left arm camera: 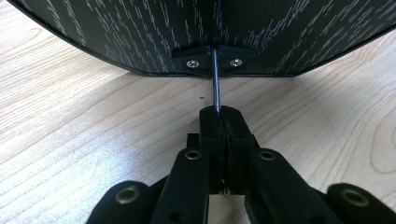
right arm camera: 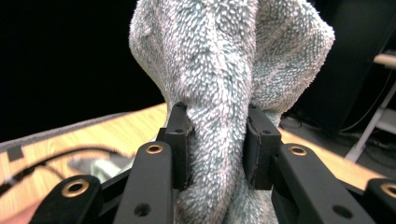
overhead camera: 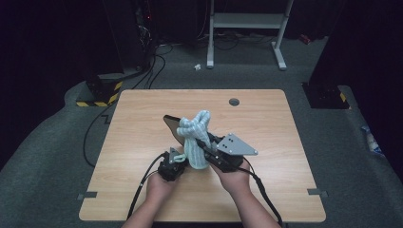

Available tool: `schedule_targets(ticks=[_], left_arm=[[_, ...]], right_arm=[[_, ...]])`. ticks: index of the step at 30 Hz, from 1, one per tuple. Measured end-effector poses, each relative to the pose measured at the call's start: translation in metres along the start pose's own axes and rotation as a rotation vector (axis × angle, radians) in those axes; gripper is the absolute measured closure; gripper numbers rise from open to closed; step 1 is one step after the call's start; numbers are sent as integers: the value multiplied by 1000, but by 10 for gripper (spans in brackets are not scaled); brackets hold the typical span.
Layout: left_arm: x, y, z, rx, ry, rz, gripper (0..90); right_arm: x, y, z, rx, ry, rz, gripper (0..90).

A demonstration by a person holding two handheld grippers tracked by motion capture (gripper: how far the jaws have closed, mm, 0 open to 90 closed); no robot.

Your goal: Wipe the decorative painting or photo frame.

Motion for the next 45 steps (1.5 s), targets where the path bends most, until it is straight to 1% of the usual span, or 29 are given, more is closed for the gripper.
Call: schedule_targets(ticks=[1, 5, 6, 8, 13, 16, 21, 27, 29, 35, 40, 42, 45], left_arm=[[0, 0, 0, 0, 6, -3, 884], [0, 0, 0, 2, 7, -5, 885], [0, 0, 0, 3, 1, -4, 885], [0, 0, 0, 1, 3, -2, 884], [1, 0, 0, 3, 6, -2, 884], [1, 0, 0, 5, 14, -6, 883], [1, 0, 0, 4, 14, -3, 883], [1, 0, 0, 2, 12, 1, 883], [1, 0, 0, 3, 14, 1, 883], [1, -1, 0, 4, 17, 2, 882], [1, -1, 0, 3, 16, 6, 882], [1, -1, 0, 2, 14, 9, 882], [1, -1, 0, 3, 17, 10, 883]], right_arm=[[-1, 2, -6, 9, -5, 0, 674], [-4, 8, -32, 49, -36, -4, 674], [-5, 10, -39, 49, -42, -5, 674], [-6, 16, -50, 53, -56, -12, 674], [-9, 24, -70, 65, -78, -22, 674], [-11, 27, -81, 92, -91, -25, 675], [-15, 30, -99, 126, -119, -31, 675], [-19, 31, -118, 185, -150, -33, 675], [-21, 29, -123, 199, -162, -33, 675], [-23, 25, -129, 215, -172, -35, 674], [-25, 20, -138, 243, -191, -36, 673], [-25, 21, -138, 243, -202, -36, 673], [-23, 26, -134, 234, -190, -37, 672]])
Point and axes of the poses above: each handheld gripper's, and its own axes: y roughly backward along the jaws, z roughly out of its top, x roughly to its left, the point moved 6 cm from there along -y, roughly forward along the jaws, and after that the axes turned 11 degrees about z, right-handed, at the moved point
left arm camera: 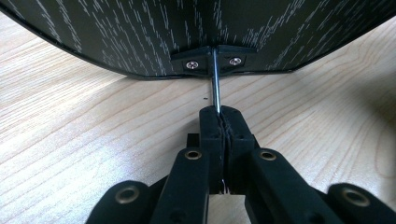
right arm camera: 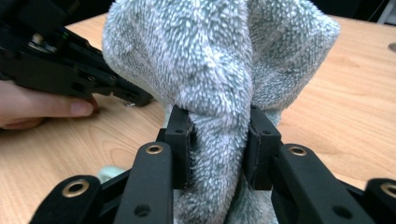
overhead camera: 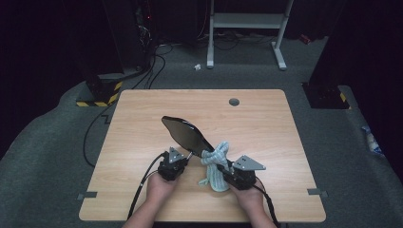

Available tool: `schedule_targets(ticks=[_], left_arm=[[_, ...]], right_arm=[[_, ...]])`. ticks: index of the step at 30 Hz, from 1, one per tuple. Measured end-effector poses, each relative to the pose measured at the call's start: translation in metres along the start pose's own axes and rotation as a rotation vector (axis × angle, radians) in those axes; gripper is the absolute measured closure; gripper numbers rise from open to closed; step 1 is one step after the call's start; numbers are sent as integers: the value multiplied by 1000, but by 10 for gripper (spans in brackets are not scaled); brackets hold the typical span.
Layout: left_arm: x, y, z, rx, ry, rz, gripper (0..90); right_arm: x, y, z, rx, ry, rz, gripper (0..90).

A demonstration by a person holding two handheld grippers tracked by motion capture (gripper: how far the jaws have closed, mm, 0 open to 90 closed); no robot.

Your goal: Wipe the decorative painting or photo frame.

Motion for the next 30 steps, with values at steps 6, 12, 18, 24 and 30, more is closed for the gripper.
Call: schedule_targets(ticks=[6, 12, 18, 24, 30], left_arm=[[0, 0, 0, 1, 0, 1, 883], [-1, 0, 0, -2, -6, 7, 884], [-1, 0, 0, -2, -8, 8, 884], [-1, 0, 0, -4, -7, 9, 883], [0, 0, 0, -2, -7, 7, 883]], right_arm=[[9, 16, 17, -71, 17, 20, 672], [21, 24, 56, -153, 54, 49, 671], [33, 25, 106, -227, 106, 70, 672], [40, 16, 134, -223, 149, 87, 670], [31, 6, 110, -172, 126, 89, 672]])
Point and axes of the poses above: each handheld gripper's, and its own axes: y roughly backward along the jaws, z roughly out of its top, x roughly to its left, the point moved 6 cm from there along -y, roughly forward along the jaws, and after that the axes turned 11 degrees about z, right-handed, at the moved point
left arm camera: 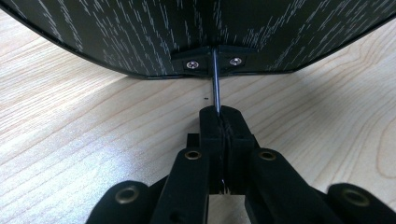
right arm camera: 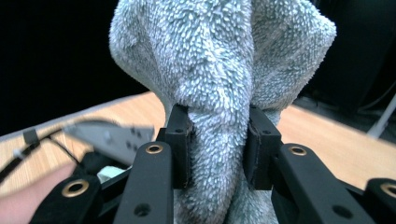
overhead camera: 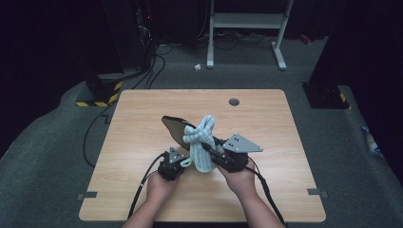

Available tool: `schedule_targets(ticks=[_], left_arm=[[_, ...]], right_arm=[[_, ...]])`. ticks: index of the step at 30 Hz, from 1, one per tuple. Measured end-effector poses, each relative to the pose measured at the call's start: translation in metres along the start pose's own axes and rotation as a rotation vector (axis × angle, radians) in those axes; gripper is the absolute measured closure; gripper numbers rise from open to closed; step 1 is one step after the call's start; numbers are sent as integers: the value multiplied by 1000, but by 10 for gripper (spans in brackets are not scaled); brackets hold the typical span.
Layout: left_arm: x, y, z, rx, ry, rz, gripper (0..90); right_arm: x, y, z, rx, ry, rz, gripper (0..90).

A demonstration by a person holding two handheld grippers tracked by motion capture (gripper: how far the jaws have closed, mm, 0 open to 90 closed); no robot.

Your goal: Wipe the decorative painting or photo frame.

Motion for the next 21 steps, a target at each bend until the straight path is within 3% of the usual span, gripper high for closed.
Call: schedule_targets(ticks=[9, 16, 21], left_arm=[[1, 0, 0, 3, 13, -11, 882], [1, 0, 0, 4, 14, -12, 882], [0, 0, 0, 1, 8, -3, 882]], right_arm=[[-9, 18, -53, 46, -73, -20, 671], [-21, 12, -102, 190, -162, -28, 669], [-28, -2, -112, 262, -199, -14, 661]])
Point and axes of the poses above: each handheld gripper's, and its own axes: y roughly backward along the jaws, z roughly out of its top, x roughly to its left, the point moved 6 cm from there along -y, roughly forward along the jaws, and after that the axes turned 11 degrees about z, right-handed, at the moved point
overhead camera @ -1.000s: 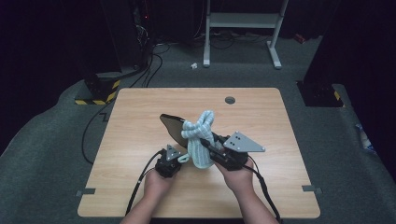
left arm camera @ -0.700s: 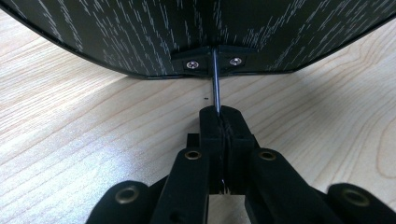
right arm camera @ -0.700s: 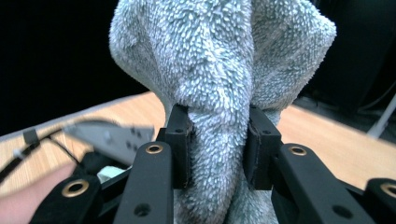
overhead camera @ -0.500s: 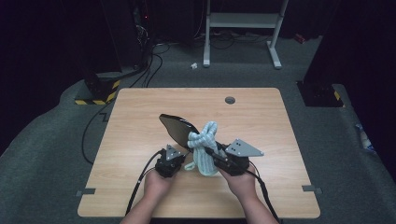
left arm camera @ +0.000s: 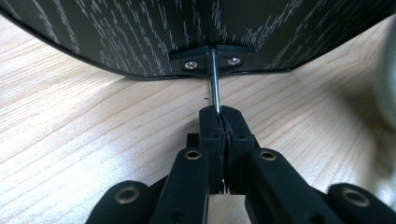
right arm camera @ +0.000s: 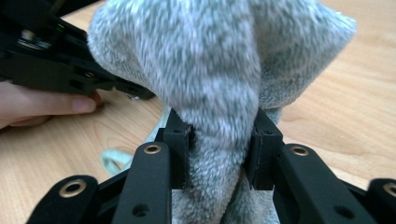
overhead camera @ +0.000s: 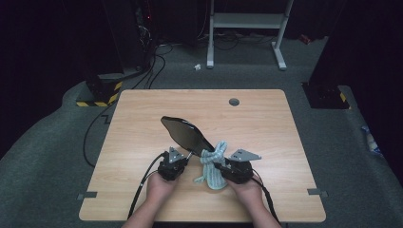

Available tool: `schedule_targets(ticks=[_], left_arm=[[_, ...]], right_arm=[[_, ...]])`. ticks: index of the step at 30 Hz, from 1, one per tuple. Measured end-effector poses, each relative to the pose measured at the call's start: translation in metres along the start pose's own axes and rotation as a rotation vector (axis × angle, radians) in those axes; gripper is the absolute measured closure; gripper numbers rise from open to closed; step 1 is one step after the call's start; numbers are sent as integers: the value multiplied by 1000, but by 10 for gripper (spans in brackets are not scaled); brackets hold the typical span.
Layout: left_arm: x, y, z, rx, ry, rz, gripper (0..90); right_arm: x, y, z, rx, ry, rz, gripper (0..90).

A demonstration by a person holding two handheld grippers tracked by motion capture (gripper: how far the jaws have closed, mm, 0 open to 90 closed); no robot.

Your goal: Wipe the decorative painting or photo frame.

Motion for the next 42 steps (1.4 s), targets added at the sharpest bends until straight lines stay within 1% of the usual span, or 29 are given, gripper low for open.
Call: schedule_targets(ticks=[2, 5, 6, 9, 10, 11, 13, 15, 16, 19, 20, 22, 23, 25, 27, 28, 29, 30, 31, 32, 34, 35, 37, 39, 42], left_arm=[[0, 0, 0, 1, 4, -3, 881], [1, -1, 0, -1, -1, 0, 879], [1, -1, 0, -1, -2, 2, 879], [1, 0, 0, 1, -12, 10, 881], [1, -1, 0, 0, -7, 7, 882], [1, -1, 0, -1, -5, 8, 883], [0, 0, 0, 1, -16, 15, 883], [0, 0, 0, 0, -17, 19, 884], [0, 0, 0, -1, -17, 22, 884], [-1, 0, 0, -2, -29, 29, 886], [-1, 0, 0, -3, -35, 33, 887], [-1, 0, 0, -1, -24, 26, 887], [-1, 0, 0, -1, -23, 25, 887], [-1, 0, 0, -2, -25, 28, 885], [-1, 0, 0, -2, -24, 32, 883], [-1, 0, 0, 0, -20, 30, 883], [-1, 0, 0, -3, -21, 33, 883], [-1, 0, 0, -3, -22, 33, 883], [-2, 0, 0, 2, -18, 27, 883], [-1, 0, 0, -3, -25, 35, 882], [-1, 0, 0, -1, -24, 33, 882], [0, 0, 0, -1, -26, 37, 881], [1, 0, 0, 0, -27, 38, 878], [1, 0, 0, 0, -27, 38, 879], [1, 0, 0, 1, -24, 38, 878]], right_arm=[[-3, -7, 0, 33, -15, 5, 659], [-9, -17, -2, 81, -37, 6, 660], [-10, -20, -3, 90, -42, 4, 660], [-14, -32, -10, 150, -70, 5, 662], [-15, -36, -13, 159, -64, 4, 663], [-15, -37, -14, 154, -62, 3, 663], [-15, -36, -14, 145, -64, -2, 663], [-12, -33, -13, 141, -46, -17, 663], [-11, -29, -12, 132, -37, -23, 664], [-3, -8, -7, 70, -24, -31, 664], [0, 1, -4, 45, -11, -34, 663], [8, 14, 5, 0, 14, -32, 664], [10, 19, 10, -13, 30, -33, 664], [12, 23, 19, -35, 45, -31, 664], [9, 18, 22, -30, 47, -29, 665], [6, 15, 21, -27, 37, -25, 664], [1, 9, 18, -21, 18, -25, 665], [-2, 6, 16, -13, 11, -25, 665], [-6, 1, 13, 2, -9, -19, 666], [-10, -7, 8, 21, -29, -11, 666], [-16, -19, 2, 52, -48, 0, 666], [-18, -24, 0, 59, -52, 4, 666], [-24, -35, -3, 81, -87, 27, 666], [-28, -41, -6, 108, -103, 48, 666], [-29, -44, -6, 118, -114, 59, 666]])
Point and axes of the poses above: each handheld gripper's, and its own axes: y roughly backward along the jaws, z roughly out of its top, x roughly to its left, the point moved 6 cm from there along -y, roughly forward along the jaws, and after that the axes turned 11 degrees about z, right-handed, at the moved point
